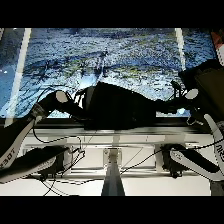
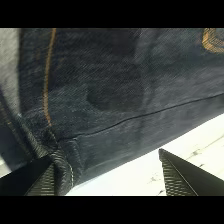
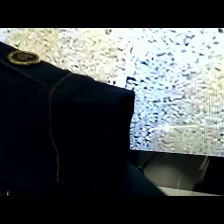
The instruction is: Fold the clothes and pants, and hang the long-sleeved shirts on hangers.
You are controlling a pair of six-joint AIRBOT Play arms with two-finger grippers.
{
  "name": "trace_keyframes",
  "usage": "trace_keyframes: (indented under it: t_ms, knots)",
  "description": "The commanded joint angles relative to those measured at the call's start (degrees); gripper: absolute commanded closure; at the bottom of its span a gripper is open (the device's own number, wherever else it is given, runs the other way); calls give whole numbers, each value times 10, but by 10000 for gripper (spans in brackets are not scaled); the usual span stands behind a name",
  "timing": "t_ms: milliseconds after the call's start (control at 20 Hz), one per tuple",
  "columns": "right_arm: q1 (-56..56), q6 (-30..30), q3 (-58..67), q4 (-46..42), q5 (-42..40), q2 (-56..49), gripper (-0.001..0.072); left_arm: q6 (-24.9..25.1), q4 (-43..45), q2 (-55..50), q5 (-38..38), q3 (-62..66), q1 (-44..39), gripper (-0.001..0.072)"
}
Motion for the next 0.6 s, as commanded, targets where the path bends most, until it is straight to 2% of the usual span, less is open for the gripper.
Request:
trace_keyframes:
  t_ms: [0, 100, 150, 200, 250, 400, 550]
  knots:
    - [0, -3, -10, 15, -13, 0, 632, 0, -25, -1, 14, 0, 0, 18]
    - [0, -3, -9, -1, -14, 0, 595, 0, -25, -1, 14, 0, 0, 18]
    - [0, -8, -10, -11, -20, 0, 459, 0, -25, -1, 15, 0, 0, 18]
    - [0, -14, -9, -22, -37, 0, 280, 0, -25, -1, 14, 0, 0, 18]
    - [-1, -10, -9, -25, -53, 0, 220, 0, -25, -1, 14, 0, 0, 18]
    - [-31, 5, 18, -14, -42, 0, 224, 0, -25, -1, 14, 0, 0, 18]
    - [-108, -31, 68, 5, 24, -1, 238, 1, -25, -1, 14, 0, 0, 18]
